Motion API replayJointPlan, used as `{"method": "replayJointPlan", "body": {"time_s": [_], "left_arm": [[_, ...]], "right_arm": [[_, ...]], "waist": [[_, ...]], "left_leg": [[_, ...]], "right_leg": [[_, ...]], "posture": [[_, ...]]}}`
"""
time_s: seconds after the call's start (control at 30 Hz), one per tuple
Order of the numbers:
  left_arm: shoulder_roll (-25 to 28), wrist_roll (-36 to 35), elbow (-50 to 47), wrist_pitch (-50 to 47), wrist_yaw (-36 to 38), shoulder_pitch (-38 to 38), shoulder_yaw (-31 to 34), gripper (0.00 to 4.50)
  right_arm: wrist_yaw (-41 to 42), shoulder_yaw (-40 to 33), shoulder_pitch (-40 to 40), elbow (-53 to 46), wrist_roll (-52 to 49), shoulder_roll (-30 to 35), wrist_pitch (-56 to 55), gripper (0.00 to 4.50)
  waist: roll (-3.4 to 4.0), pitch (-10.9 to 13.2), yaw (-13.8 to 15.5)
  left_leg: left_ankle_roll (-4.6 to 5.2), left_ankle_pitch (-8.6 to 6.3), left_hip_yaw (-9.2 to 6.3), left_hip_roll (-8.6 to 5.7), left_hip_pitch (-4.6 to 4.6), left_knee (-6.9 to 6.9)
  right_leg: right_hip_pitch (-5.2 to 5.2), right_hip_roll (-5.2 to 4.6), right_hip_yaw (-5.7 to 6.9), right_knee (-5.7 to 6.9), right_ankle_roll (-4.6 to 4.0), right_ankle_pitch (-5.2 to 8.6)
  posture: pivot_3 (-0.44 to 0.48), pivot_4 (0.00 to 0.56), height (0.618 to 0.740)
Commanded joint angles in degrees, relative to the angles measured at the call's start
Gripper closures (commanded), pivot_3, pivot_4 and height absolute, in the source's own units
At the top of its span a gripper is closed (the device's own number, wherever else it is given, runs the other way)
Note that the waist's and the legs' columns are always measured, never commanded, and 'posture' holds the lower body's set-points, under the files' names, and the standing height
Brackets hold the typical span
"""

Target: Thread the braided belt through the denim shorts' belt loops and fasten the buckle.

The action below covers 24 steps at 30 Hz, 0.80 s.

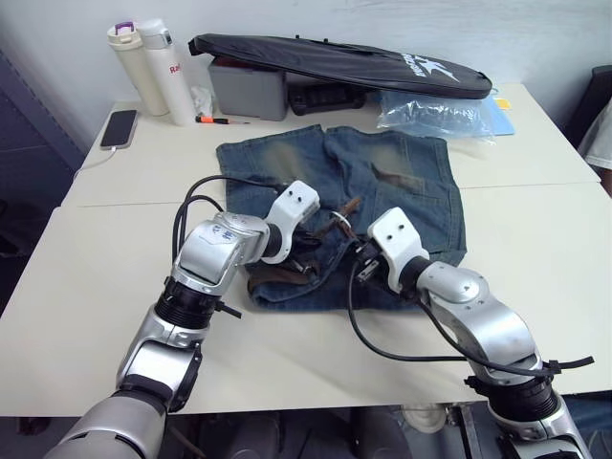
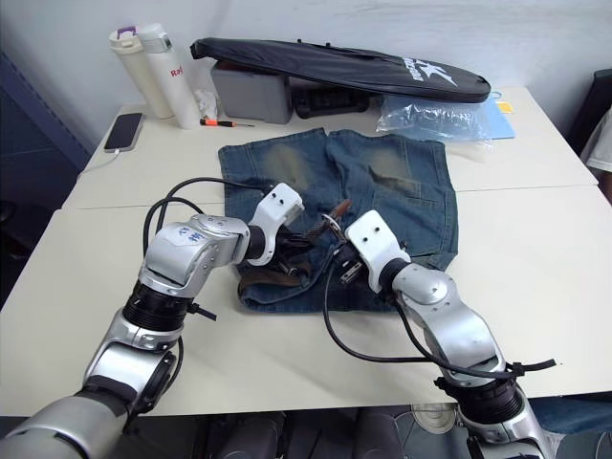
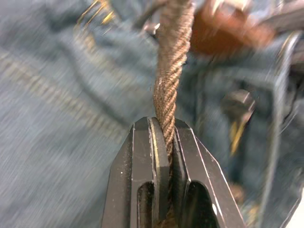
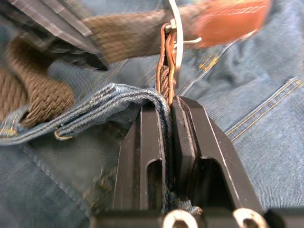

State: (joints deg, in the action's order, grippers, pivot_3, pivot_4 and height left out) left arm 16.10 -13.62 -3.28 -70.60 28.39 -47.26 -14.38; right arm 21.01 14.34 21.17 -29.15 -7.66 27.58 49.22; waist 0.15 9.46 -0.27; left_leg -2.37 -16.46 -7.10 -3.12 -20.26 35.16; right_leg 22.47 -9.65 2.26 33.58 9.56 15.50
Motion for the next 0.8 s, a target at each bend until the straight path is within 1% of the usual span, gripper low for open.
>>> {"method": "replayJointPlan", "body": {"time_s": [0.03, 0.2, 0.37, 0.43, 0.47, 0.5, 0.53, 0.63, 0.7, 0.77, 0.8], "left_arm": [[-0.4, -0.7, -0.9, 0.5, 0.0, -1.1, 0.5, 4.5], [-0.6, -0.4, -0.2, 1.2, 0.2, -1.0, -0.1, 4.5], [-0.6, -0.5, 0.1, 1.6, 0.3, -1.0, -0.2, 4.5], [-0.6, -0.5, 0.3, 1.8, 0.4, -1.0, -0.3, 4.5], [-0.6, -0.5, 0.4, 1.9, 0.4, -1.0, -0.4, 4.5], [-0.6, -0.5, 0.5, 2.0, 0.5, -0.9, -0.4, 4.5], [-0.6, -0.5, 0.5, 2.0, 0.5, -0.9, -0.5, 4.5], [-0.5, -0.4, 0.8, 2.4, 0.9, -0.9, -0.9, 4.5], [-0.5, -0.4, 0.8, 2.5, 1.0, -0.9, -1.0, 4.5], [-0.3, -0.4, 0.9, 2.8, 1.3, -0.9, -1.2, 4.5], [-0.3, -0.4, 0.9, 3.0, 1.4, -0.9, -1.3, 4.5]], "right_arm": [[2.3, 2.5, 1.1, -1.6, 1.8, 1.5, -2.8, 4.45], [6.4, 3.5, 1.5, -1.8, 2.3, 4.0, -5.1, 4.45], [8.3, 2.9, 0.9, -1.8, 2.8, 5.3, -6.2, 4.45], [10.0, 1.2, 0.7, -2.4, 0.8, 5.2, -6.0, 3.57], [10.8, 0.7, 0.6, -2.9, 0.1, 5.3, -5.6, 3.35], [11.4, 0.4, 0.7, -3.3, 0.0, 5.9, -5.6, 2.69], [12.1, 0.2, 0.8, -3.7, 0.4, 7.0, -5.9, 2.39], [17.5, -2.6, 1.0, -6.1, -2.0, 12.0, -5.4, 0.91], [22.6, -5.7, 1.1, -7.9, -6.3, 15.4, -4.6, 0.02], [27.9, -7.4, 1.6, -7.6, -7.2, 19.9, -9.2, 0.02], [29.0, -7.6, 1.7, -7.3, -7.2, 21.1, -10.8, 0.02]], "waist": [[0.0, 0.0, 0.0], [-0.01, 0.0, 0.1], [-0.02, 0.0, 0.1], [-0.03, 0.0, 0.2], [-0.03, 0.0, 0.2], [-0.03, 0.0, 0.2], [-0.03, 0.0, 0.2], [-0.06, 0.0, 0.3], [-0.13, 0.1, 0.4], [-0.16, 0.1, 0.4], [-0.2, 0.1, 0.5]], "left_leg": [[0.0, 0.0, 0.0, 0.01, 0.0, 0.0], [-0.01, -0.01, 0.01, 0.02, 0.01, 0.01], [-0.03, -0.02, 0.01, 0.03, 0.0, 0.01], [-0.03, -0.02, 0.01, 0.03, 0.0, 0.01], [-0.03, -0.02, 0.02, 0.03, 0.0, 0.01], [-0.03, -0.02, 0.01, 0.04, 0.0, 0.01], [-0.03, -0.02, 0.01, 0.03, 0.0, 0.01], [-0.03, -0.02, 0.02, 0.03, -0.01, 0.02], [-0.03, -0.03, 0.03, 0.03, -0.03, 0.03], [-0.02, -0.05, 0.03, 0.03, -0.04, 0.05], [-0.02, -0.05, 0.05, 0.03, -0.04, 0.06]], "right_leg": [[0.0, 0.01, 0.0, -0.02, 0.0, 0.0], [-0.01, 0.02, 0.0, -0.08, 0.0, 0.0], [-0.01, 0.04, 0.0, -0.09, 0.0, 0.0], [-0.01, 0.04, 0.0, -0.08, 0.0, 0.0], [-0.01, 0.04, 0.0, -0.09, 0.0, 0.0], [-0.01, 0.04, 0.0, -0.1, -0.01, 0.0], [-0.01, 0.04, 0.0, -0.1, 0.0, 0.0], [-0.02, 0.04, 0.0, -0.1, 0.0, -0.01], [-0.03, 0.04, 0.01, -0.15, 0.01, -0.02], [-0.04, 0.05, 0.01, -0.21, 0.02, -0.02], [-0.06, 0.05, 0.02, -0.26, 0.03, -0.02]], "posture": [[0.0, 0.15, 0.74], [0.0, 0.15, 0.74], [0.0, 0.15, 0.74], [0.0, 0.15, 0.74], [0.0, 0.15, 0.74], [0.0, 0.15, 0.74], [0.0, 0.15, 0.74], [0.0, 0.15, 0.74], [0.0, 0.15, 0.74], [0.0, 0.15, 0.74], [0.0, 0.15, 0.74]]}}
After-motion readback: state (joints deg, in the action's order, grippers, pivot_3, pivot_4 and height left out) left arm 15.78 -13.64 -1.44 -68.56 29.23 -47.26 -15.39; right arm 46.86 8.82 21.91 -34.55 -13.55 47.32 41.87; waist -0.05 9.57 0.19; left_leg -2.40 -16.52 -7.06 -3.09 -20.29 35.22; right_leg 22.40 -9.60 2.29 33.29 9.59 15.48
